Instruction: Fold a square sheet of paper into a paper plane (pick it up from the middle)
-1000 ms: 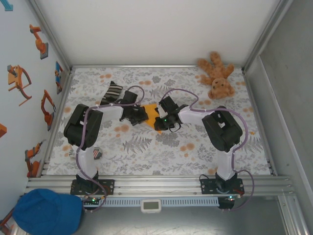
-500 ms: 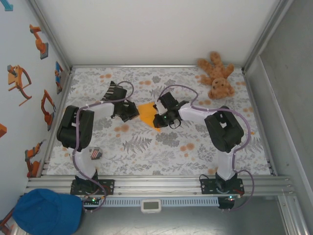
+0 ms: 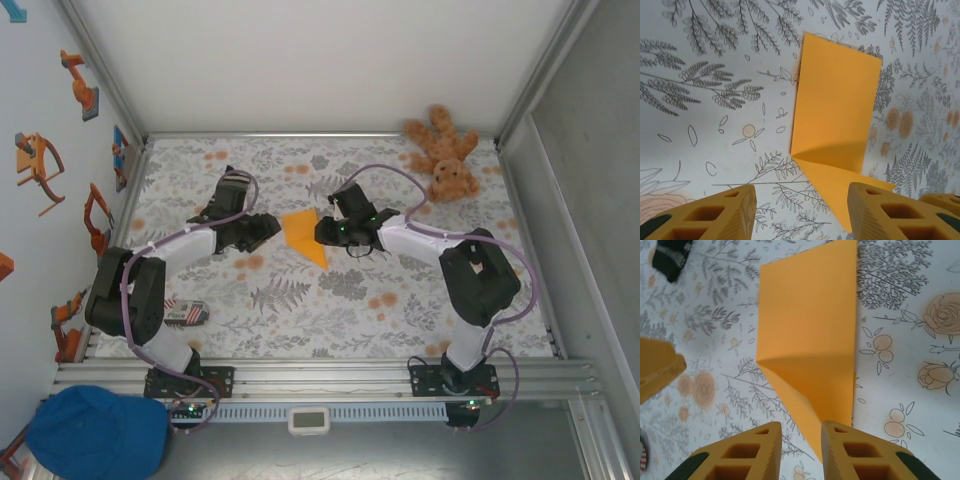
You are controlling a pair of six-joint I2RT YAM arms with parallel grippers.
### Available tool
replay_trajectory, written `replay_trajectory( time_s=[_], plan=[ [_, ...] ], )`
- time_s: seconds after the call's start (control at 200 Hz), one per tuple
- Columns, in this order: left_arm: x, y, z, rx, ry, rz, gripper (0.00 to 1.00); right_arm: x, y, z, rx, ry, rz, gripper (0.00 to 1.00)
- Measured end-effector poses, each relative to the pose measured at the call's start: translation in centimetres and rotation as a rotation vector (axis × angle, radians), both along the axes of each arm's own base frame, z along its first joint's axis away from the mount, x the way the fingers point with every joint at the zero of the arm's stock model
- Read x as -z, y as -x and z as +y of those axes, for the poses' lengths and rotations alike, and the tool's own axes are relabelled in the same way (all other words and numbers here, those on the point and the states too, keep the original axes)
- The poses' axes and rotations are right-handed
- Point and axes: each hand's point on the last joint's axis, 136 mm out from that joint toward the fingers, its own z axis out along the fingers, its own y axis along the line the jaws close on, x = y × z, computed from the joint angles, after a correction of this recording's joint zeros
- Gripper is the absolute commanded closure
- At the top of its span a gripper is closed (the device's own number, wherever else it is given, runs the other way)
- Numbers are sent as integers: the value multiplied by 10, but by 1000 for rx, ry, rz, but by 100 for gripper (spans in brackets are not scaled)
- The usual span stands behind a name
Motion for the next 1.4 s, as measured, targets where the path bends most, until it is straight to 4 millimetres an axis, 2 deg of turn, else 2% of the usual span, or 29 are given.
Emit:
replay_trajectory(
  time_s=[0.165, 0.28, 0.461, 0.631, 0.756, 0.911, 1.072, 1.222, 1.402],
  plan=[
    [-4, -3, -7, -3, 50, -5, 47, 13, -3, 3, 24, -12, 31, 76],
    [-2, -5, -11, 0, 73, 2, 47, 7, -7, 7, 27, -23, -3, 77],
    [6, -5, -15, 3, 91, 26, 45, -6, -4, -3, 50, -6, -62, 75],
    [9, -6, -16, -6, 97, 34, 42, -12, -2, 14, -1, -38, -85, 79],
    [8, -8, -17, -14, 106, 30, 42, -3, 3, 31, -43, -43, -68, 80],
    [7, -8, -18, -21, 120, 31, 41, 13, -1, 37, -51, -30, -39, 80],
    [7, -9, -25, -10, 157, 39, 41, 31, -3, 33, -39, -3, -3, 81],
    [17, -6, -35, 7, 186, 73, 41, 44, -7, 27, -26, 17, 25, 81],
    [23, -2, -44, 18, 204, 100, 41, 48, -6, 25, -14, 21, 45, 82]
  ],
)
